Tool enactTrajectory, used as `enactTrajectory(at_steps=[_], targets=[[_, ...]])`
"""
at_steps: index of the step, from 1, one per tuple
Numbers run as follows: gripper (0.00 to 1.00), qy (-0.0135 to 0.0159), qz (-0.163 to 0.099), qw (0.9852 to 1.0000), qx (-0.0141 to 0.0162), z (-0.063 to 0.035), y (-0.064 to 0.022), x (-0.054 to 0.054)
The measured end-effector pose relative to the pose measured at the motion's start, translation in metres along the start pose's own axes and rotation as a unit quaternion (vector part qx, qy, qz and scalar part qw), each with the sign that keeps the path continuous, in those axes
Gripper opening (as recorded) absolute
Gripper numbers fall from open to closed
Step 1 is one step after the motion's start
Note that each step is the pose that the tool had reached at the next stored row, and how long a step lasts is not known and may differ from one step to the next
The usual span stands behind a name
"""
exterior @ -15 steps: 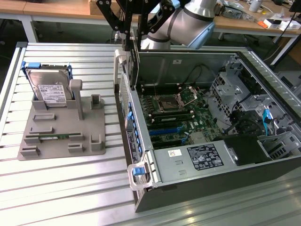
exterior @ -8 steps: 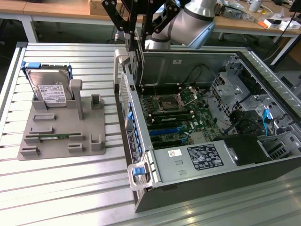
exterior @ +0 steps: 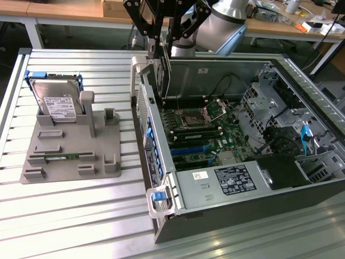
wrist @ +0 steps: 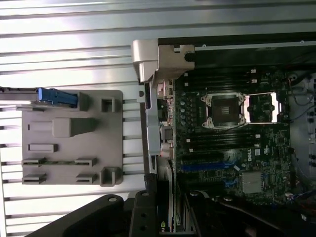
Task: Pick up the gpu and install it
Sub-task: 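Pick up the gpu and move the gpu toward the slot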
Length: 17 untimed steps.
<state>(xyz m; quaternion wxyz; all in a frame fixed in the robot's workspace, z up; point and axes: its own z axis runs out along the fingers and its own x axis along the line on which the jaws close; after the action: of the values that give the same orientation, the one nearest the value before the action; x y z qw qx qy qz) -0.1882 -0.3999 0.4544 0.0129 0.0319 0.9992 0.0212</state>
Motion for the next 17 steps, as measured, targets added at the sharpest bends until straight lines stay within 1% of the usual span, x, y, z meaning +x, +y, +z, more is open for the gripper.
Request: enactTrajectory(at_steps=[4, 10, 17], targets=[[0.26, 0.0000, 0.000, 1.0000, 0.0000, 0.0004, 0.0003, -0.005], [0.26, -0.0001, 0.000, 1.0000, -0.0001, 0.0014, 0.0012, -0.021], [0.26, 0.0000, 0.000, 1.0000, 0.0000, 0.0025, 0.0021, -0.035]])
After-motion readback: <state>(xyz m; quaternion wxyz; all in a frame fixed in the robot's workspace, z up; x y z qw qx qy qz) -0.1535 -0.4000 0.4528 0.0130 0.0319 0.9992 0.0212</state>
